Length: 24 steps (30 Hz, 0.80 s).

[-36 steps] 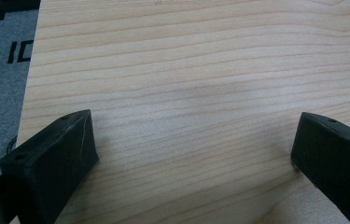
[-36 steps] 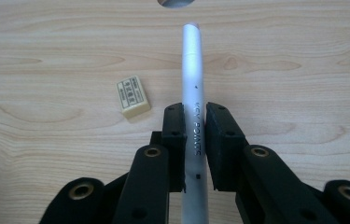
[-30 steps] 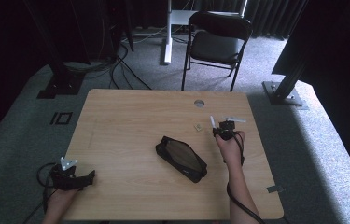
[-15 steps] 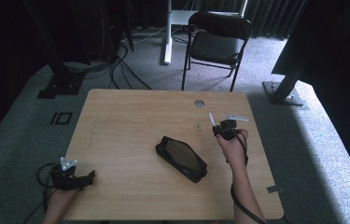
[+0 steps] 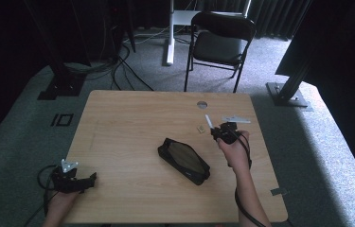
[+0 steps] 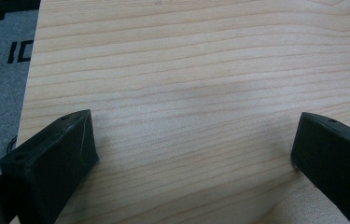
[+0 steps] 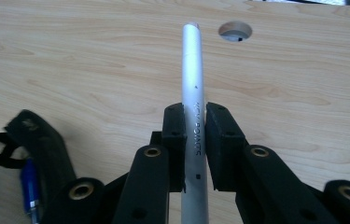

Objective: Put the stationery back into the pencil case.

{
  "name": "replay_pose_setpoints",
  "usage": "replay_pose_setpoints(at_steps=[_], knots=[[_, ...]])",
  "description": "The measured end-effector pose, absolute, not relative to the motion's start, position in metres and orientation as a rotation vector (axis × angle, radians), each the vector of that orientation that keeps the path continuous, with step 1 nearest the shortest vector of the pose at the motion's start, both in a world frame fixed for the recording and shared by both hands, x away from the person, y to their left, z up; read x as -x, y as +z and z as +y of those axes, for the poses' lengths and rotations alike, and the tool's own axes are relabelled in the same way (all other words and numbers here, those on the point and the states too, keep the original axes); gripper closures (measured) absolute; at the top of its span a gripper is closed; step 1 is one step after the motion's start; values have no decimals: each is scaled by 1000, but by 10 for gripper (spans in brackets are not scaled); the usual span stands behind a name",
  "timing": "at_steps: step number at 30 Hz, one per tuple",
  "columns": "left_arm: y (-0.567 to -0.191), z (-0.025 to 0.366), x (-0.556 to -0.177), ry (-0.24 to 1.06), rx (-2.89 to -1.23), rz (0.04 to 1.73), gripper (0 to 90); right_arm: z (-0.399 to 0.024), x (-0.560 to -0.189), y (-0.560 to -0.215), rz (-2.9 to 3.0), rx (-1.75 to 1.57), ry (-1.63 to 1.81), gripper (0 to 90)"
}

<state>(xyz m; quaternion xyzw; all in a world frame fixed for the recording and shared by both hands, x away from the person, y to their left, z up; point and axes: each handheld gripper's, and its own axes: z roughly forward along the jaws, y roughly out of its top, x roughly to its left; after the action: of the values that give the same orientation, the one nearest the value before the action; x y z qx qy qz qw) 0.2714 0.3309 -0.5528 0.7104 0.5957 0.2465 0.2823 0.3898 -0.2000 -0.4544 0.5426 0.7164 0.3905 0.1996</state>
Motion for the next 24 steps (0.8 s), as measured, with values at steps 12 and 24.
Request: replay_pose_setpoints(at_steps=[12,24], knots=[[-553,331,-271,660,-1902,1595,3,-184,-377,-443,2091,-1435,1162,787],[-553,331,-271,660,-1902,1595,3,-170,-364,-433,2182,-1341,1248,787]])
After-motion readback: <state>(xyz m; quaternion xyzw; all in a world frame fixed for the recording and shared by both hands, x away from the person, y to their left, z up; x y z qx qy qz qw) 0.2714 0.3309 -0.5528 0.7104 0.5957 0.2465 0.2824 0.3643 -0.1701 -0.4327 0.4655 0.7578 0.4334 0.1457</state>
